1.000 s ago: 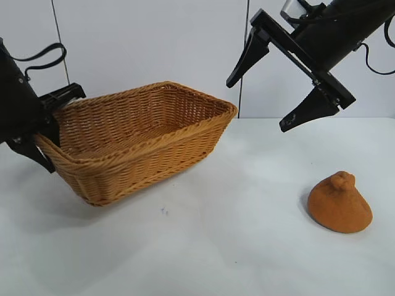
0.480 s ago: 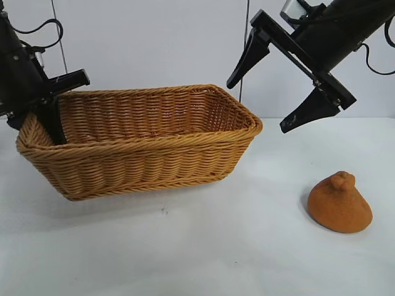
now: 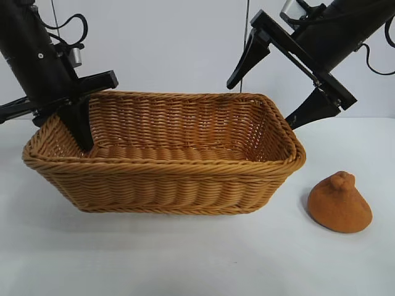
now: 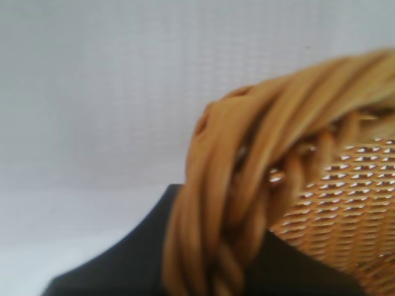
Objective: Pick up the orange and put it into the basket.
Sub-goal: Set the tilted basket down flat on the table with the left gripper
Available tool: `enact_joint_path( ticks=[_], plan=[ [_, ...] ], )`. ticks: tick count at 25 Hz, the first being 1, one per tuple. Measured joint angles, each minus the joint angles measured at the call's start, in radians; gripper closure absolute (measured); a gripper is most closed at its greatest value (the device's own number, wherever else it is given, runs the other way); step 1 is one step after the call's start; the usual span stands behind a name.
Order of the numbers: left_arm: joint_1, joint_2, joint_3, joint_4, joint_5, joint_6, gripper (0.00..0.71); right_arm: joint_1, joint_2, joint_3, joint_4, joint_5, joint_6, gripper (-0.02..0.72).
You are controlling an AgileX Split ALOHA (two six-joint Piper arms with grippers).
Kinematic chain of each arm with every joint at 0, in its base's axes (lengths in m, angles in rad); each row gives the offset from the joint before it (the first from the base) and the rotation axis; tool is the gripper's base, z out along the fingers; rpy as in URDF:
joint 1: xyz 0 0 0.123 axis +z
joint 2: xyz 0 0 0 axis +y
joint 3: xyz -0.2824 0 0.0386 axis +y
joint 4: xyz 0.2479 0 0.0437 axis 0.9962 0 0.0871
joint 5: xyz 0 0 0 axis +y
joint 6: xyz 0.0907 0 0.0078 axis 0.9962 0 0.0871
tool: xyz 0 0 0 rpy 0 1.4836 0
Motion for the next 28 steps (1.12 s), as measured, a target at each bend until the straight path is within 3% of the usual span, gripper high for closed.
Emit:
enact_joint_path(
  ticks=[13,16,20,23,28],
  plan=[
    [0.0,0.098,0.0,0.005,-0.068,0.036,0.611,0.0,0.0,0.0,0.0,0.0,0.0,0.01],
    [0.0,0.098,0.0,-0.007,-0.066,0.04,0.483,0.0,0.0,0.0,0.0,0.0,0.0,0.01],
    [0.0,0.098,0.0,-0.014,-0.059,0.041,0.169,0.0,0.0,0.0,0.0,0.001,0.0,0.01],
    [0.0,0.098,-0.014,-0.016,-0.026,0.041,0.1,0.0,0.0,0.0,0.0,0.003,0.0,0.01],
    [0.0,0.098,-0.094,-0.016,0.082,0.042,0.077,0.0,0.0,0.0,0.0,0.003,0.0,0.01]
  ],
)
